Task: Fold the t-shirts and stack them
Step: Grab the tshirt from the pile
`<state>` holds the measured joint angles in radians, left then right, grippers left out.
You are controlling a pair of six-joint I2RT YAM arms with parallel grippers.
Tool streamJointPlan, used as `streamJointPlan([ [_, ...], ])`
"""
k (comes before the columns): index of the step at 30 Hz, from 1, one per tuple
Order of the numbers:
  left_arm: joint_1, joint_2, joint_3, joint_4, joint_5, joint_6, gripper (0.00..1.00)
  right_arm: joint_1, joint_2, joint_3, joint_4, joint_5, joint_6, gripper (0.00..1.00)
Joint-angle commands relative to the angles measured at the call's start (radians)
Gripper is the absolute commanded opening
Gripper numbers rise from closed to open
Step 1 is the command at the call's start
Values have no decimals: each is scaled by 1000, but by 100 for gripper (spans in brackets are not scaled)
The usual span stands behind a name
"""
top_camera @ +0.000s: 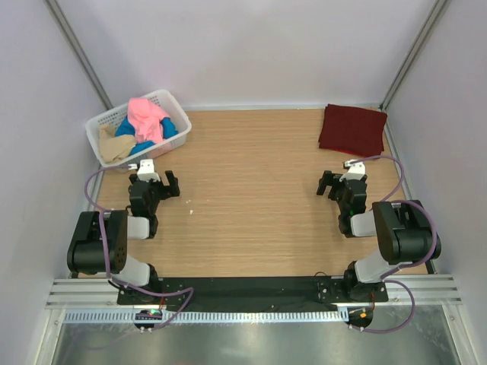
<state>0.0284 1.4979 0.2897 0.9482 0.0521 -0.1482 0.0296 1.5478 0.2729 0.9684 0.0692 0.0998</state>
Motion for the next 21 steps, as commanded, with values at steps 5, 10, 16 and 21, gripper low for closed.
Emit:
streamJointPlan([
  [5,4,-99,0,23,-184,-29,100,0,-14,22,72,32,-37,100],
  [10,5,-280,130,-416,-592,-218,100,0,-14,20,79,35,-34,100],
  [16,7,-229,536,-1030,-730,-358,100,21,-204,212,-422,282,76,100],
  [21,37,-49,888,-1511,-856,-493,100,78,-233,423,-780,254,153,100],
])
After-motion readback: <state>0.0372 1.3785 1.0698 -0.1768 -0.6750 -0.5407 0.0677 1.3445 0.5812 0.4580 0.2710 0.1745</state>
